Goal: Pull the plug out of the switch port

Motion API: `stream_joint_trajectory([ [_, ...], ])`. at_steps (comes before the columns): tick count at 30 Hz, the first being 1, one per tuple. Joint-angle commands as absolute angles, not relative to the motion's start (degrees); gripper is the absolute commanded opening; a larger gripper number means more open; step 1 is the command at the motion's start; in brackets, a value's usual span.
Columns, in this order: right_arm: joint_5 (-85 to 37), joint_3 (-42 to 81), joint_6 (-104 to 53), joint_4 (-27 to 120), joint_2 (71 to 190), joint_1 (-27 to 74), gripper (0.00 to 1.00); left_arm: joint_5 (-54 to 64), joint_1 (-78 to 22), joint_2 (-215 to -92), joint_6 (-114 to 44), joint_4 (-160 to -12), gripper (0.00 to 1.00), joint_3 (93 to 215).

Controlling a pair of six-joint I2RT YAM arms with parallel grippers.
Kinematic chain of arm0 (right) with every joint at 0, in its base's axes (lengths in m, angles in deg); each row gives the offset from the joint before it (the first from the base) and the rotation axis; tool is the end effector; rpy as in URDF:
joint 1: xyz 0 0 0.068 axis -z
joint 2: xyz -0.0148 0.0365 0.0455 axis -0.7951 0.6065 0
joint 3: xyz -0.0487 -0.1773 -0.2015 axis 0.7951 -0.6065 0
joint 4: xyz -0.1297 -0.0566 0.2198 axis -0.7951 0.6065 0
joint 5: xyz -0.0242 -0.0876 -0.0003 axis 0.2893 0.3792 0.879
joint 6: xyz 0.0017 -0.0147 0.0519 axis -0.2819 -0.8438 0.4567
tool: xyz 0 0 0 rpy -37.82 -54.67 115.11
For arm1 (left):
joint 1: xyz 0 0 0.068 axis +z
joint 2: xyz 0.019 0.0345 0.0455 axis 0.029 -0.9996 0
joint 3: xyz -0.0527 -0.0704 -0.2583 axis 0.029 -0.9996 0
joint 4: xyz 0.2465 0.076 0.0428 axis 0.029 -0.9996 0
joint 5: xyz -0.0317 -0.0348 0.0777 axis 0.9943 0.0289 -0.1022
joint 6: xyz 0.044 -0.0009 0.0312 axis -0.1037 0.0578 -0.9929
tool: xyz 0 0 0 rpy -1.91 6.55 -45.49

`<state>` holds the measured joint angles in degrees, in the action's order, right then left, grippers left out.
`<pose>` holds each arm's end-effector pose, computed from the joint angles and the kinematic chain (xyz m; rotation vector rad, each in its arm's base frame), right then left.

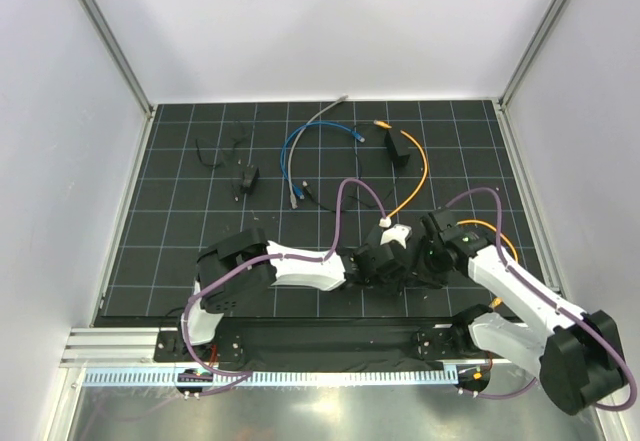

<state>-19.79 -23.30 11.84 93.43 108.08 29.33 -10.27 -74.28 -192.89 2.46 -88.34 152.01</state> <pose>0.1457 0.0649 0.1807 0.5165 2.8675 0.3026 0.1307 -0.4034 0.1453 0.4509 2.4947 -0.8432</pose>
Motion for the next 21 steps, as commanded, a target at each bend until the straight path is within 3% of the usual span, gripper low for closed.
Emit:
stream_joint_trajectory([
  [1, -17.08, -24.83, 13.87, 90.03, 104.52, 28.76, 0.37, -11.22, -73.38, -192.82, 1.57, -92.27, 0.0, 150.59],
  [21, -18.13, -28.0, 14.92, 90.81, 101.53, 26.47, 0.34, -9.38, -72.94, -192.65, 1.57, -92.53, 0.0, 151.56],
])
